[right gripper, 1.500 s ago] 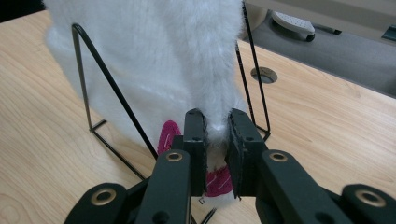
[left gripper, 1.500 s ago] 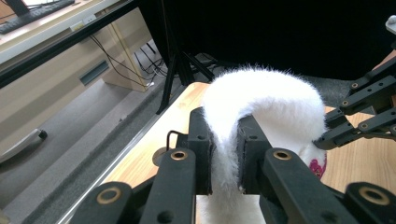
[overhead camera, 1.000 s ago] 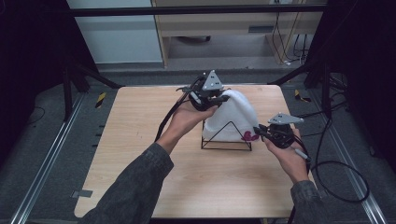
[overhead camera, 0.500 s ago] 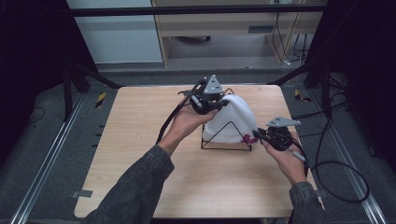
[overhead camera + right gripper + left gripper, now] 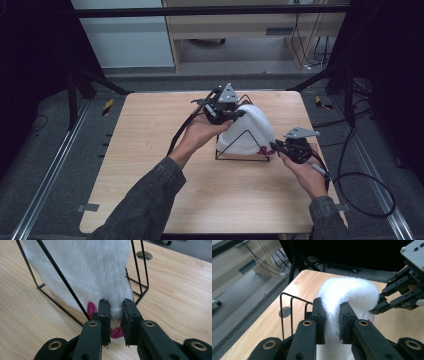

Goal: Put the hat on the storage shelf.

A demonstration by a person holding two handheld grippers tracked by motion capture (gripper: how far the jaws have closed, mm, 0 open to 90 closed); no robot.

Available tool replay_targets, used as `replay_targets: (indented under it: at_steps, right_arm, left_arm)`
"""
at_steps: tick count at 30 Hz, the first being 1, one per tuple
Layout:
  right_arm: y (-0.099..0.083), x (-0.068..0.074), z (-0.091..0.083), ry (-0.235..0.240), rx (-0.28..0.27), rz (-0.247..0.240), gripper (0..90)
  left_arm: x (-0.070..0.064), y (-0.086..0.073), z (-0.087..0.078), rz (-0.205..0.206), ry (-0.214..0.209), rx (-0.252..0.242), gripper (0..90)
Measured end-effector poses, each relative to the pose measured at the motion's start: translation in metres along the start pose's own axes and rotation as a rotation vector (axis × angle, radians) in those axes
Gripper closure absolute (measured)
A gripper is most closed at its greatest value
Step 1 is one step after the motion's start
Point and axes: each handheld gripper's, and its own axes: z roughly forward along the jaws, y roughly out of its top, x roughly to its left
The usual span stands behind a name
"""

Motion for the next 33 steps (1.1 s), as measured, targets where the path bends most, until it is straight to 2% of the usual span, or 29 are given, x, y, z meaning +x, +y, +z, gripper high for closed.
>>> replay_targets:
  at_steps: [15, 21, 25, 31, 33]
  right_arm:
    - [-0.009, 0.003, 0.007, 0.009, 0.02, 0.009, 77.0]
    - [-0.012, 0.002, 0.001, -0.003, 0.013, 0.014, 76.9]
    - [-0.014, 0.002, -0.004, -0.004, 0.007, 0.021, 76.6]
    - [-0.019, 0.003, -0.01, -0.008, -0.001, 0.024, 75.6]
    - [-0.024, 0.005, -0.014, -0.016, -0.004, 0.02, 73.9]
  left_arm:
    - [-0.003, -0.01, 0.001, 0.001, -0.011, 0.037, 75.7]
    - [-0.007, -0.013, -0.001, 0.014, -0.014, 0.04, 73.4]
    - [-0.008, -0.013, -0.004, 0.013, -0.011, 0.041, 68.5]
    - [-0.009, -0.013, -0.015, 0.032, -0.003, 0.035, 63.3]
    - [-0.01, -0.015, -0.025, 0.027, 0.009, 0.011, 59.4]
